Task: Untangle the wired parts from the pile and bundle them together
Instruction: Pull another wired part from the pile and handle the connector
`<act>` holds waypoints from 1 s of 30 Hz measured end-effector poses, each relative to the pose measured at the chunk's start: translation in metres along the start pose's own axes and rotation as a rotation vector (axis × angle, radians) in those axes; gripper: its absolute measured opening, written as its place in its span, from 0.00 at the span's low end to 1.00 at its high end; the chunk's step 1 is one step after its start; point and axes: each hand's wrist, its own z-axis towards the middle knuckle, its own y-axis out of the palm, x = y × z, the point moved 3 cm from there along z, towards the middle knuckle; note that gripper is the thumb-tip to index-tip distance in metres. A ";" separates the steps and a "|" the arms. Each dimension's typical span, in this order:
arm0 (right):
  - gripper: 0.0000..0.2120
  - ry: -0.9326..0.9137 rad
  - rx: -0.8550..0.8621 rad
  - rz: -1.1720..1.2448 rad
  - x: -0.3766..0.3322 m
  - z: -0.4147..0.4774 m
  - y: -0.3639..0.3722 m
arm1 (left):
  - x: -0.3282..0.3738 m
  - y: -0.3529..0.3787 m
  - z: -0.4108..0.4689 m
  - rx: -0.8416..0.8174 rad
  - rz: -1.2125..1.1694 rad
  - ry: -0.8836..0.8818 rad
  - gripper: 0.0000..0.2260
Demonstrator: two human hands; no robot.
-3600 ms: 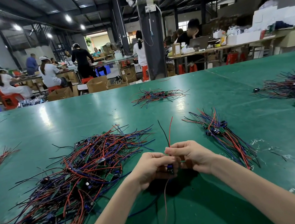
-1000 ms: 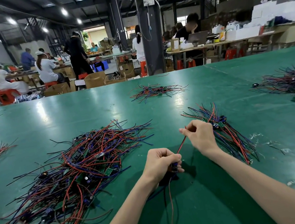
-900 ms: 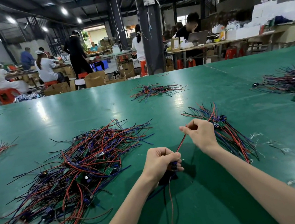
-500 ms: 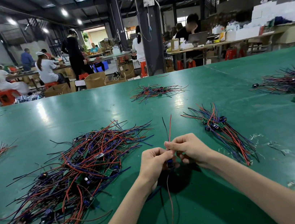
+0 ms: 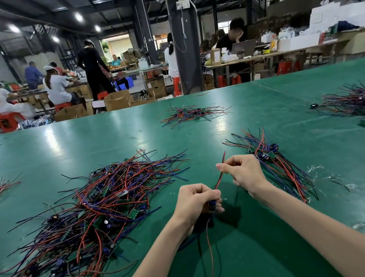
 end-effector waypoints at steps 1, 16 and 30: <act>0.15 -0.007 0.034 -0.017 0.000 0.002 -0.004 | 0.000 0.001 -0.001 -0.010 -0.005 -0.006 0.17; 0.17 0.826 -0.162 0.942 -0.011 0.002 -0.011 | 0.000 0.002 -0.003 -0.070 0.031 -0.018 0.13; 0.16 0.628 -0.117 0.716 -0.009 0.000 -0.012 | -0.001 0.004 -0.005 -0.096 -0.020 -0.027 0.11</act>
